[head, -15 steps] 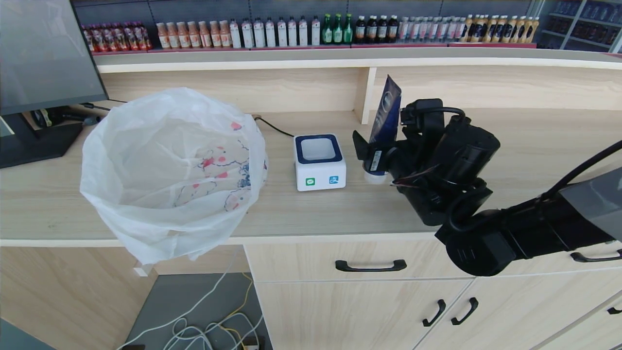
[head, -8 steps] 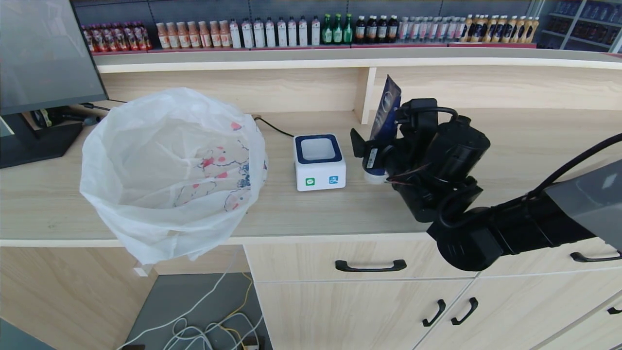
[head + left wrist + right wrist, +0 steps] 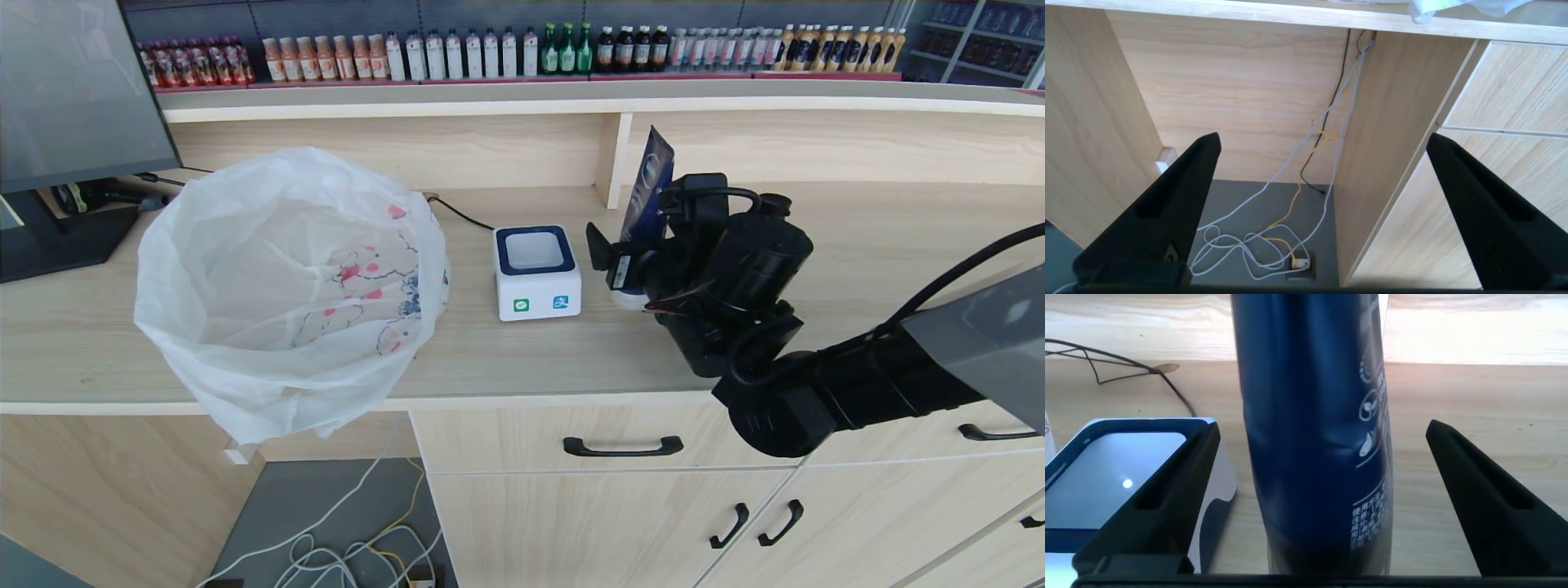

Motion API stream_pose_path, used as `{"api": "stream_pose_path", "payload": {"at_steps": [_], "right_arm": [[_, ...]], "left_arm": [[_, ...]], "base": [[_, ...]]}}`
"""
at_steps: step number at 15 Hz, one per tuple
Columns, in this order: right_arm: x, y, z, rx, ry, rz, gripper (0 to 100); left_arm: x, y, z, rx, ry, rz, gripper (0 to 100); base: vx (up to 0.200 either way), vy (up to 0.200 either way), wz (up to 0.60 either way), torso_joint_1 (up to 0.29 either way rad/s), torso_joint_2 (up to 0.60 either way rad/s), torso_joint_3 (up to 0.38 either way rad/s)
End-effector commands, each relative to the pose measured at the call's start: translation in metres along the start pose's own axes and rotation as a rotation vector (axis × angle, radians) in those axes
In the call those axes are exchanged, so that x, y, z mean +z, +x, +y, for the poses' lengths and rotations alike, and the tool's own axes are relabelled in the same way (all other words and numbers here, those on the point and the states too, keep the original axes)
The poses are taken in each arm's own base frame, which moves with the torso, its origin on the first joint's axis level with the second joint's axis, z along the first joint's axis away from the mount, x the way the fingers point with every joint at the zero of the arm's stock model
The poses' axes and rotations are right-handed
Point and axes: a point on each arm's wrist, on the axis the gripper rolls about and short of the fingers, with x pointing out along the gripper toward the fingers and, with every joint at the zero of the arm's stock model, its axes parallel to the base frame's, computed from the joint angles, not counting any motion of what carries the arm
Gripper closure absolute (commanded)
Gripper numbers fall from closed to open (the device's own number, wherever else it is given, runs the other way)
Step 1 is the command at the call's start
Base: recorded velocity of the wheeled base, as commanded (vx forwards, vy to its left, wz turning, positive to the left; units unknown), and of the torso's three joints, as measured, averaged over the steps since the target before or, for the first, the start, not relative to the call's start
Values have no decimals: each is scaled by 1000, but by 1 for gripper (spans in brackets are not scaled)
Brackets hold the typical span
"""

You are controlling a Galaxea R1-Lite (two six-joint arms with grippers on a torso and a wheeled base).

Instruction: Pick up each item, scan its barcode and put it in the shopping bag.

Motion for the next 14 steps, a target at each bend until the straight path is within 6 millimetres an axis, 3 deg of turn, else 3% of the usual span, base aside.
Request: {"api": "stream_pose_path", "payload": {"at_steps": [1, 3, 4, 14], "right_arm": [[0, 0, 0, 0, 0, 0, 0], [0, 0, 0, 0, 0, 0, 0], [0, 0, 0, 0, 0, -1, 100], [4, 0, 0, 2, 29, -15, 100]], "left_arm": [[0, 0, 0, 0, 0, 0, 0], [0, 0, 0, 0, 0, 0, 0], [0, 0, 0, 0, 0, 0, 0], [0, 0, 0, 0, 0, 0, 0]], "base": [[0, 0, 0, 0, 0, 0], [0, 0, 0, 0, 0, 0], [0, 0, 0, 0, 0, 0], [0, 0, 0, 0, 0, 0]]}}
